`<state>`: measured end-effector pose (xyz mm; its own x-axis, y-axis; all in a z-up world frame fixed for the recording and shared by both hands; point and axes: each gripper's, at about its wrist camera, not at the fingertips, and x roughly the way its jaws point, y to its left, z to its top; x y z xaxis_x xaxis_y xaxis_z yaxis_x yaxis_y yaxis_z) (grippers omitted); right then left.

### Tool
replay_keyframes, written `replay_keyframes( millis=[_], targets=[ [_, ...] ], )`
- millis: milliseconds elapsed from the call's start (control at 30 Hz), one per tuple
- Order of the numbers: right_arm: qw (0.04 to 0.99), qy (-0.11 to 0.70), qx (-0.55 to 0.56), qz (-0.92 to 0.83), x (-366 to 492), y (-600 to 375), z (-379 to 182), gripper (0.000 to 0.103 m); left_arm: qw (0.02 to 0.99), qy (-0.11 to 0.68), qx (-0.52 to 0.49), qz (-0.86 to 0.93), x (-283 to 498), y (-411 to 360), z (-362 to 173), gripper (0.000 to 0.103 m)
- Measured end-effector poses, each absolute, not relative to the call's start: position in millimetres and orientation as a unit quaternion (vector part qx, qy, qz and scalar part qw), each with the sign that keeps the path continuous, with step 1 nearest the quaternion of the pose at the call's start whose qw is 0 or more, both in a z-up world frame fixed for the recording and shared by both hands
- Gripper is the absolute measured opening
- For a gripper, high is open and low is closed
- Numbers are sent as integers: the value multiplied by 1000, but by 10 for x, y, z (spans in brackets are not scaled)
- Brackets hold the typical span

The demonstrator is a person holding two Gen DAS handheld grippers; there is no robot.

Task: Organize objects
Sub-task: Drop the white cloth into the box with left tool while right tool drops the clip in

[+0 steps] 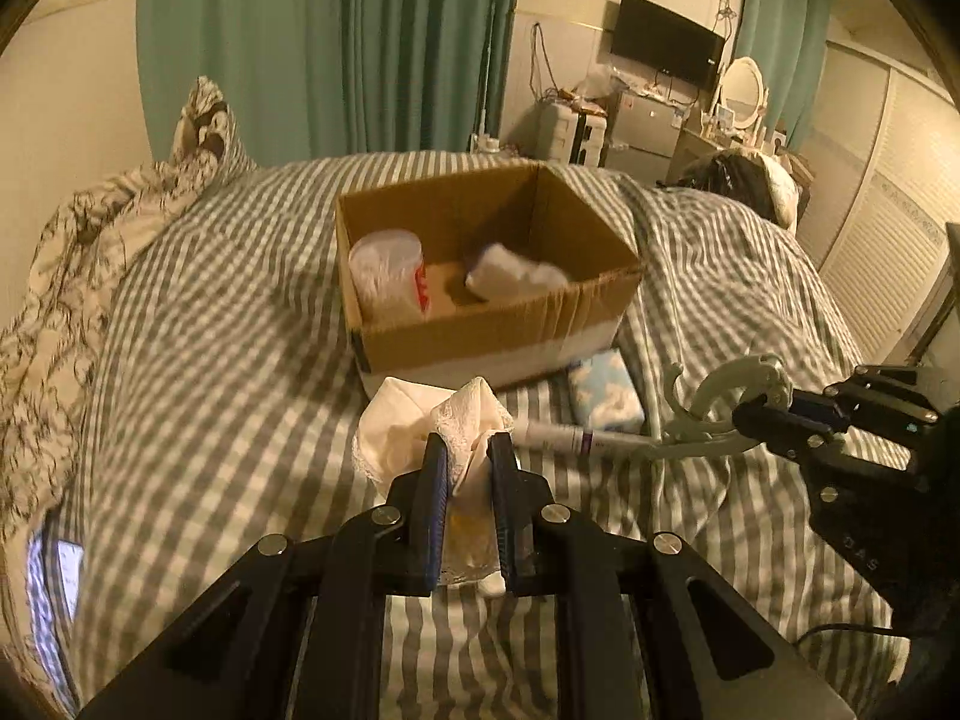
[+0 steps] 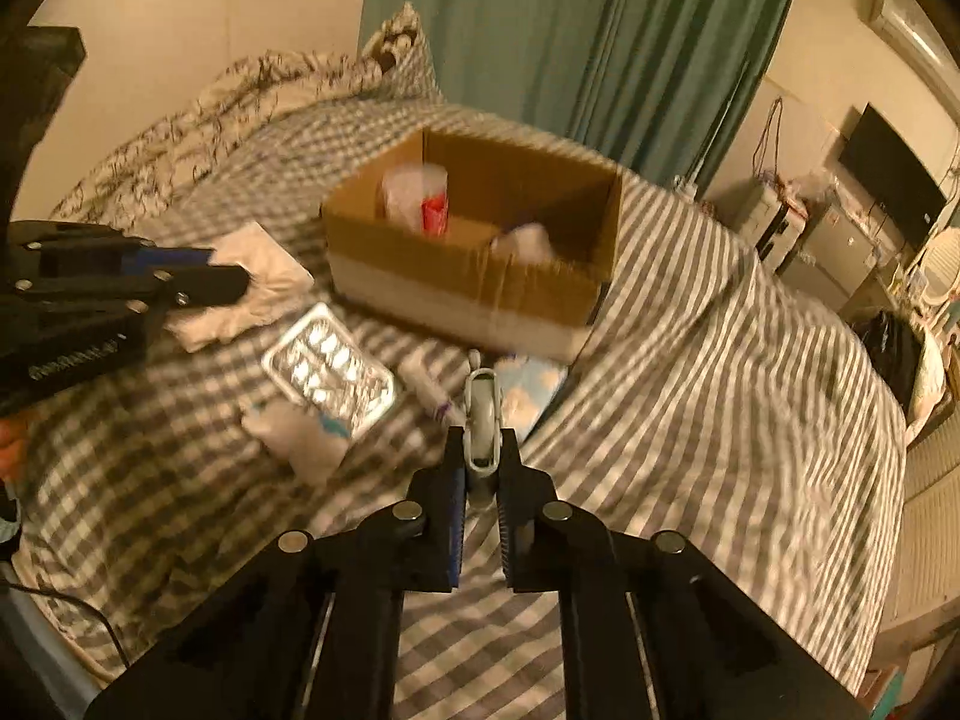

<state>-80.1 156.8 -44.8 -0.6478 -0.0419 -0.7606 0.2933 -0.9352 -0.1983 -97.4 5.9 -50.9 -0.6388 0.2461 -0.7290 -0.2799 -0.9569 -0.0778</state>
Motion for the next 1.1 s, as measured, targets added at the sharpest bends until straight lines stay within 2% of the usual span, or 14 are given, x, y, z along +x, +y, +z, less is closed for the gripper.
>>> replay_keyframes(
  millis=[400,567,867,1100],
  targets=[
    [104,135,326,-930,-1518,1569,449,8,145,12,-351,925,-1786,181,31,14],
    [115,120,308,-937,-1951,1517,612,8,144,6,-344,928,-2187,210,84,14],
    [133,101,341,-925,-2692,1515,249,8,135,16,-377,916,-2723,323,-276,14],
    [139,78,363,-918,-2889,1667,-70,8,127,31,-395,909,-2886,399,-519,14]
  ],
)
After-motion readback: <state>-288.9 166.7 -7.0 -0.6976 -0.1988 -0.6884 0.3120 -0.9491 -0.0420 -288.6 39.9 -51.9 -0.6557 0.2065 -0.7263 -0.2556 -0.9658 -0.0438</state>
